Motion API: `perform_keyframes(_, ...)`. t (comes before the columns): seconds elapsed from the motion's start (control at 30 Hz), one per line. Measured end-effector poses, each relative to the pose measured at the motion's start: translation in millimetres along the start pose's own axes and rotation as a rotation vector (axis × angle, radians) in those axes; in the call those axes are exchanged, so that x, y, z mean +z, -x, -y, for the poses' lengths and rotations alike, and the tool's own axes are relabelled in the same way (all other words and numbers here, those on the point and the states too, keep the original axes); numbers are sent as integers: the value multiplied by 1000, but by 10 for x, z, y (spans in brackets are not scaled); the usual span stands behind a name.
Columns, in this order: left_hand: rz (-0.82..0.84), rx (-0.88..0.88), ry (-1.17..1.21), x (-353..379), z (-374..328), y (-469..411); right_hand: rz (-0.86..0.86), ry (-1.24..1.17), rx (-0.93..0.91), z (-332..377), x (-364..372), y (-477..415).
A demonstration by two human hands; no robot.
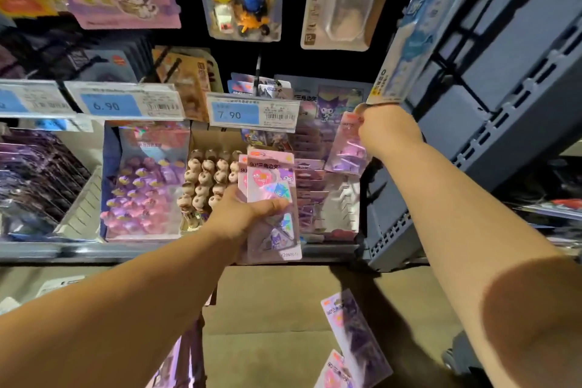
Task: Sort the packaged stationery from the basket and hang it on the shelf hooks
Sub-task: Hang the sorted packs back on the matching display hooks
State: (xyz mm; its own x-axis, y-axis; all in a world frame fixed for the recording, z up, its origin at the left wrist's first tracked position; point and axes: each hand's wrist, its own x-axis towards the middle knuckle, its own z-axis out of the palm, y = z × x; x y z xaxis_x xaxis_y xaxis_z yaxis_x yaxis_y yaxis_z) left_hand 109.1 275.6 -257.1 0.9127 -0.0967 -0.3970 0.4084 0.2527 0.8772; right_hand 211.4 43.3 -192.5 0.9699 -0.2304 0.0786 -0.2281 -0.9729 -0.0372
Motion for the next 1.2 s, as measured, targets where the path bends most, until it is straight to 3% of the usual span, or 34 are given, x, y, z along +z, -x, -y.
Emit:
perform_keyframes(0.17,19,5,-4,102,-12,-76,-83,-84,-118,168,66,-93)
perform_keyframes(0.37,-31,36,-91,152,-3,-148,145,-238,-50,90,202,-236)
perform_keyframes(0.47,-59,26,-121,179,-23,-168,158,-240,-109,-7,298,-246)
perform_keyframes(0.9,55,44,-110,229,-9,-288,40,62,-179,29,522,-431)
perform_keyframes(1.2,23,19,-128,153,18,-286,10,61,-185,-4,567,-447)
